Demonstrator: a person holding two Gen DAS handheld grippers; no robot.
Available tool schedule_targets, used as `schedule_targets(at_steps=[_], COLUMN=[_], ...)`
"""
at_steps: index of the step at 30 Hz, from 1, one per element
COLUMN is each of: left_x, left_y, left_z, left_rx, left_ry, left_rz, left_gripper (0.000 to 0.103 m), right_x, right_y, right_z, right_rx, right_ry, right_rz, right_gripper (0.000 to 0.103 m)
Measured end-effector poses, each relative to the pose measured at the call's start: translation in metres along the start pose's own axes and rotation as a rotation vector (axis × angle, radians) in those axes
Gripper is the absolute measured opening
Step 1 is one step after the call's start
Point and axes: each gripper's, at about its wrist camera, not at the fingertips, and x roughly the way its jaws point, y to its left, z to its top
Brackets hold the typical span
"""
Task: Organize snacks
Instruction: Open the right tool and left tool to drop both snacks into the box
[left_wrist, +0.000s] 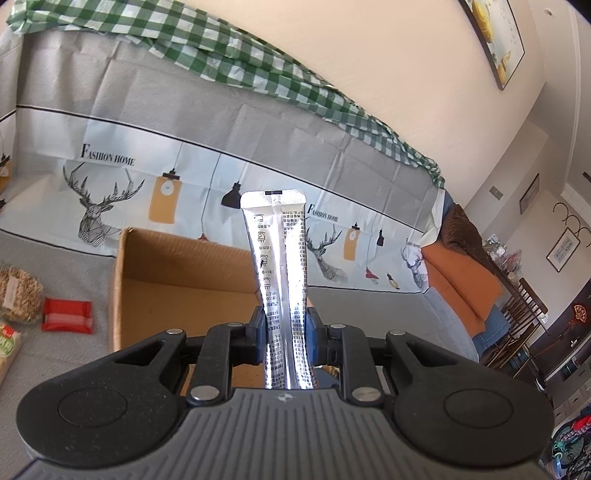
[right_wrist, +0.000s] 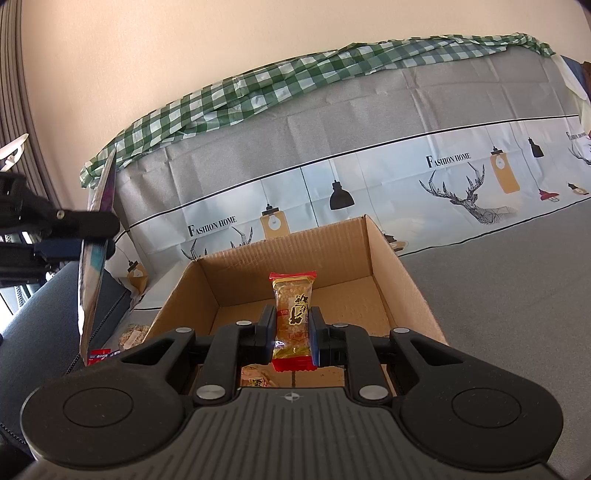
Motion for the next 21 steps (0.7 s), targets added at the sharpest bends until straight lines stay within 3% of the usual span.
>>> schedule_targets(at_steps=[9, 10, 11, 12, 21], left_x=[0.005, 0.005, 0.004, 0.003, -0.013], left_y=[-0.004, -0.003, -0.002, -0.001, 0.017], left_z=[0.005, 0.005, 0.004, 0.004, -0.013], left_rx=[-0.005, -0.008, -0.012, -0.014, 0.000], left_ry=[-0.002, -0.002, -0.005, -0.010, -0.074], left_rz=[-0.002, 0.004, 0.004, 0.001, 0.065], left_gripper=[0.027, 0.029, 0.031, 0.031, 0.031], right_x=[0.000, 0.002, 0.003, 0.003, 0.003], right_y=[0.000, 0.001, 0.000, 0.001, 0.003], right_z=[-0.001, -0.001, -0.001, -0.001, -0.001], right_rx=[0.002, 0.003, 0.005, 0.005, -0.001], right_ry=[0.006, 0.011, 0.018, 0.017, 0.021], right_rz=[-0.009, -0.017, -0.027, -0.037, -0.059], right_gripper=[0.020, 0.031, 0.049, 0.054, 0.061])
